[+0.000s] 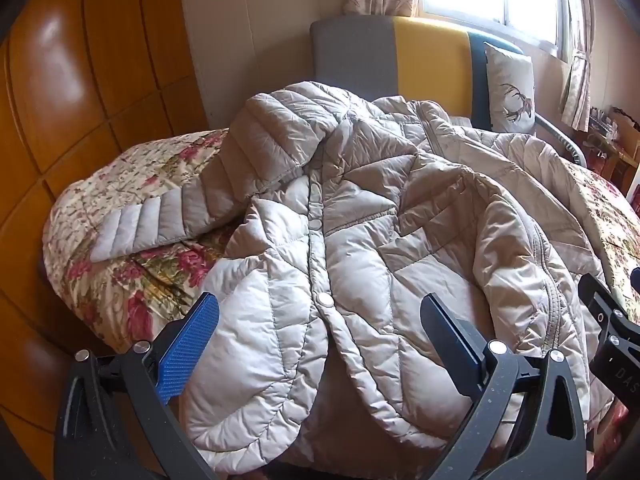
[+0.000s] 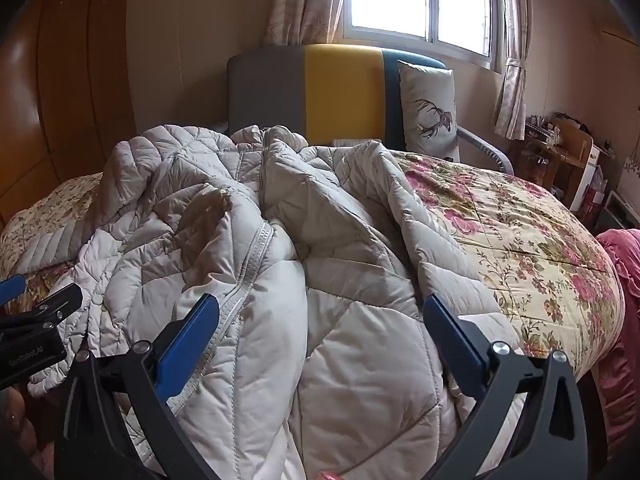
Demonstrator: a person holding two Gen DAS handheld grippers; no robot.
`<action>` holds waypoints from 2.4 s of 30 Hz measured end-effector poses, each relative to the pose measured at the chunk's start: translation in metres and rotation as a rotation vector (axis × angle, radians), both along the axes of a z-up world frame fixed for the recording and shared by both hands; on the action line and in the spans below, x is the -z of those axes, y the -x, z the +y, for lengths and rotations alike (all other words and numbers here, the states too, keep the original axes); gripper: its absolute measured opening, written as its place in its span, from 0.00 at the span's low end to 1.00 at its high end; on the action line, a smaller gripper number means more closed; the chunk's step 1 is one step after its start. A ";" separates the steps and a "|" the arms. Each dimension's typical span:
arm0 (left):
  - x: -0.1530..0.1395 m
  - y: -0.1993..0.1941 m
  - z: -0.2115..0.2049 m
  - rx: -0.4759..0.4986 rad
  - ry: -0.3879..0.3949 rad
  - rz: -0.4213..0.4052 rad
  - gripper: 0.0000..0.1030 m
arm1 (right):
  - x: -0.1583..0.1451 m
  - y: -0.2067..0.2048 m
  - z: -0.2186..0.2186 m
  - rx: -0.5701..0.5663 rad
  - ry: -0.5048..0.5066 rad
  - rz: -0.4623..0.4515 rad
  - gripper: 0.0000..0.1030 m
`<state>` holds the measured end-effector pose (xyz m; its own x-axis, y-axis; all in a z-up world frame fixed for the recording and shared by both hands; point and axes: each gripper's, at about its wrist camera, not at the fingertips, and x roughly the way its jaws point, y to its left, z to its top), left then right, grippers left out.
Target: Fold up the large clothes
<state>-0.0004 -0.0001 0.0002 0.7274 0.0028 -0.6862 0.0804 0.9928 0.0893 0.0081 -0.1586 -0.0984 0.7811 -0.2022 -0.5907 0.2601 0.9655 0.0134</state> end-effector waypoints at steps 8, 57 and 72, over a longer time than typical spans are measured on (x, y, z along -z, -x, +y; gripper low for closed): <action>-0.001 -0.002 -0.006 -0.007 0.000 0.020 0.97 | 0.001 0.000 -0.002 0.006 -0.008 -0.008 0.98; 0.009 -0.003 0.003 -0.010 0.010 0.037 0.97 | 0.009 -0.004 -0.006 -0.004 -0.033 0.023 0.98; 0.013 -0.001 0.002 -0.008 0.012 0.041 0.97 | 0.008 -0.003 -0.007 -0.003 -0.037 0.012 0.98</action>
<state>0.0007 0.0022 -0.0124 0.6989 0.0003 -0.7153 0.0759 0.9943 0.0745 0.0108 -0.1661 -0.1066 0.7743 -0.1780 -0.6073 0.2578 0.9651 0.0459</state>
